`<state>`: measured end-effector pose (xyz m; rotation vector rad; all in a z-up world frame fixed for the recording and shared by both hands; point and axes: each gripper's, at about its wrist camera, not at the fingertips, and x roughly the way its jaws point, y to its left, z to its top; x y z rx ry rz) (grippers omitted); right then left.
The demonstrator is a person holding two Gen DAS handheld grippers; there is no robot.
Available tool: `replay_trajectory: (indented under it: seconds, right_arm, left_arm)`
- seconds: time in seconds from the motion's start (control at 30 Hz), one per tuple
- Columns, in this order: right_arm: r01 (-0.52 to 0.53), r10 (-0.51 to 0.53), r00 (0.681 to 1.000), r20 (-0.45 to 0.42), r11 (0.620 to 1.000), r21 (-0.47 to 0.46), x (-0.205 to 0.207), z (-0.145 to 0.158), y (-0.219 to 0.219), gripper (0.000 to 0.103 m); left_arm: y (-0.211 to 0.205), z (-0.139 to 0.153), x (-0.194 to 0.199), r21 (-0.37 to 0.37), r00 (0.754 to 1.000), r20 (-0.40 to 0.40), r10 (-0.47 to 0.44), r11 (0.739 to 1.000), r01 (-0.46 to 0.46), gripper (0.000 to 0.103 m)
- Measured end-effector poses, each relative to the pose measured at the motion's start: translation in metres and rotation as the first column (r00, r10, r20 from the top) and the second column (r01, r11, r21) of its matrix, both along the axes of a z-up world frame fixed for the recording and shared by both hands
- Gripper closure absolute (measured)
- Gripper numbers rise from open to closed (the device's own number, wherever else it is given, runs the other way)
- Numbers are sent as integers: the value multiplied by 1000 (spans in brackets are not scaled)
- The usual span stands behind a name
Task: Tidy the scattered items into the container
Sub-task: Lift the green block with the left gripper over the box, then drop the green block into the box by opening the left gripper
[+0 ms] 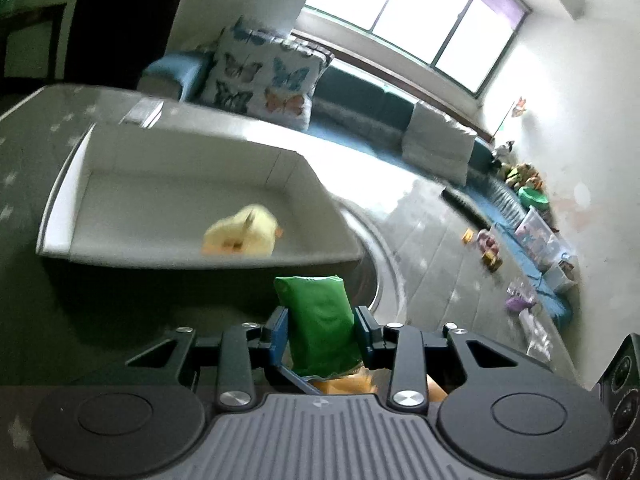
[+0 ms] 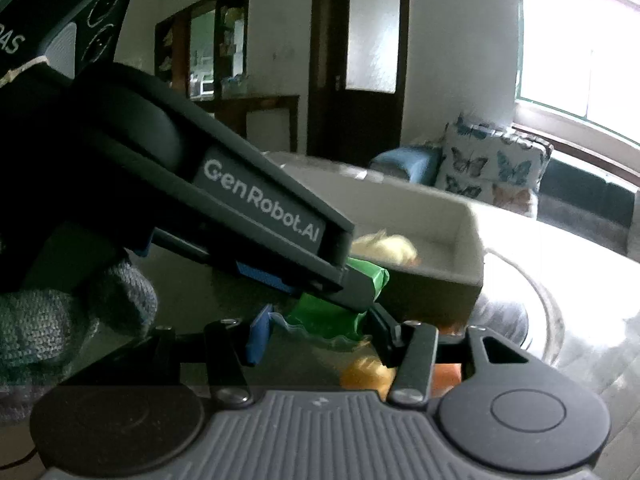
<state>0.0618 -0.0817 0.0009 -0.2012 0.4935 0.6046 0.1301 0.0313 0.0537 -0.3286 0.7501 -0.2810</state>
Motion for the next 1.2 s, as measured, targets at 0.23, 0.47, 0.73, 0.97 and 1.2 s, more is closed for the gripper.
replay_trajectory:
  seconds: [0.23, 0.47, 0.73, 0.97, 1.2]
  right_arm:
    - [46, -46, 998, 40, 999, -7, 45, 12, -6, 51]
    - [77, -77, 997, 1, 997, 2, 98, 9, -13, 51]
    - [86, -86, 994, -63, 996, -1, 128, -5, -15, 50]
    - [95, -95, 993, -65, 995, 2, 132, -4, -20, 49]
    - [102, -101, 994, -43, 995, 12, 120, 5, -31, 39]
  left_arm:
    - [-10, 8, 50, -7, 999, 27, -29, 1000, 29, 65]
    - [-12, -2, 99, -37, 999, 3, -37, 999, 37, 65]
    - [-8, -21, 121, -65, 999, -41, -36, 997, 33, 65]
    - [-2, -21, 119, -65, 999, -31, -29, 998, 27, 66]
    - [-2, -15, 97, -61, 1000, -9, -29, 998, 29, 66]
